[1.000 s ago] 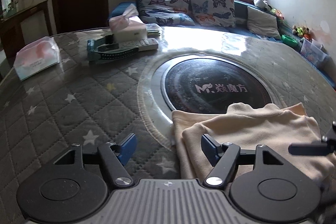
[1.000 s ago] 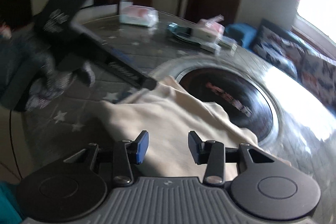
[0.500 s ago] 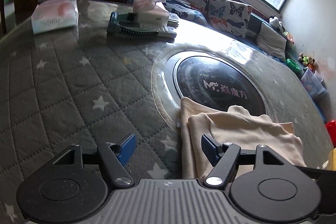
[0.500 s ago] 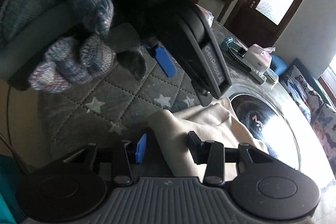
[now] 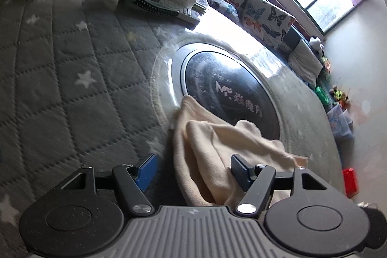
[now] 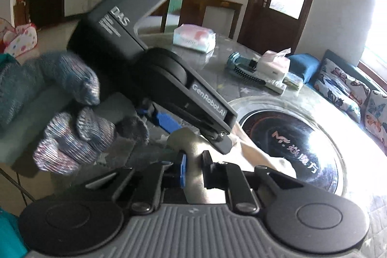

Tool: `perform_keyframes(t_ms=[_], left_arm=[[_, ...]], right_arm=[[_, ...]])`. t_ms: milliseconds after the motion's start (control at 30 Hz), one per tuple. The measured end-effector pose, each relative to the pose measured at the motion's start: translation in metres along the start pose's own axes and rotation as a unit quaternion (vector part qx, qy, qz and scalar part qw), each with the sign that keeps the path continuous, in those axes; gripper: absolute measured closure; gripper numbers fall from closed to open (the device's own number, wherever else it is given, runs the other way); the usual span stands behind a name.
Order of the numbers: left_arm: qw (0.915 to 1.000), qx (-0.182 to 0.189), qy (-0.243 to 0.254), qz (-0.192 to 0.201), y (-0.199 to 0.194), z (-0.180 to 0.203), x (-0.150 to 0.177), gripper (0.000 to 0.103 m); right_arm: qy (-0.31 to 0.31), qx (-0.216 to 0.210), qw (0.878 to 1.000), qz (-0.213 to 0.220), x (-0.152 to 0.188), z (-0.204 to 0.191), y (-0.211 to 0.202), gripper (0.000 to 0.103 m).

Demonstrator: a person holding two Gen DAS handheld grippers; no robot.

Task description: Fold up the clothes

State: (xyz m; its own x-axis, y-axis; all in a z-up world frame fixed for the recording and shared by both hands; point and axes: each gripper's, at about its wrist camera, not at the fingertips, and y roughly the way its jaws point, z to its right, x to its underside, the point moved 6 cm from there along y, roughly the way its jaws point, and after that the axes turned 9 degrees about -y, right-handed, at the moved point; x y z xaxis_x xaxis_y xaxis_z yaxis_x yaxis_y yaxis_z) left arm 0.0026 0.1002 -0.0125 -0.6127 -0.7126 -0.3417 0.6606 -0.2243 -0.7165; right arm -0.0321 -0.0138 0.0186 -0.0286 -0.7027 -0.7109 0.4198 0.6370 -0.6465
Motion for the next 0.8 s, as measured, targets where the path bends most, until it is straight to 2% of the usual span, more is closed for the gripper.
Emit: perform_keyframes(t_ms=[33,100,200,267,333,433,567,800], left_arm=[[0.9999,0.004,-0.01,-0.005,0.002,0.001,0.0,0.043],[0.9993,0.014,-0.03,-0.016,0.007,0.002,0.002,0.047],[0.9972,0.029,-0.061,-0.033,0.014,0.003,0.006,0.062],[0.9949,0.038,-0.082,-0.045,0.019,0.004,0.008,0.077],[0.9941,0.038,-0.092,-0.044,0.021,0.002,0.008,0.083],[0.9937,0.036,-0.099,-0.04,0.021,0.0,0.007,0.086],[0.9956,0.029,-0.084,-0.032,0.02,0.002,0.008,0.086],[0.9984,0.017,-0.049,-0.025,0.02,0.007,0.009,0.086]], right_arm=[[0.002,0.0,1.0,0.002,0.0,0.001,-0.001,0.092],[0.006,-0.002,1.0,0.007,0.001,0.002,-0.005,0.092],[0.007,-0.006,1.0,0.011,0.002,0.001,-0.008,0.092],[0.008,-0.008,1.0,0.012,0.004,0.002,-0.009,0.092],[0.007,-0.012,1.0,0.006,0.006,0.001,-0.008,0.092],[0.008,-0.014,1.0,0.001,0.009,0.002,-0.009,0.084],[0.027,-0.005,1.0,0.002,0.015,0.013,-0.018,0.082],[0.091,0.084,0.992,-0.034,0.052,0.074,-0.038,0.081]])
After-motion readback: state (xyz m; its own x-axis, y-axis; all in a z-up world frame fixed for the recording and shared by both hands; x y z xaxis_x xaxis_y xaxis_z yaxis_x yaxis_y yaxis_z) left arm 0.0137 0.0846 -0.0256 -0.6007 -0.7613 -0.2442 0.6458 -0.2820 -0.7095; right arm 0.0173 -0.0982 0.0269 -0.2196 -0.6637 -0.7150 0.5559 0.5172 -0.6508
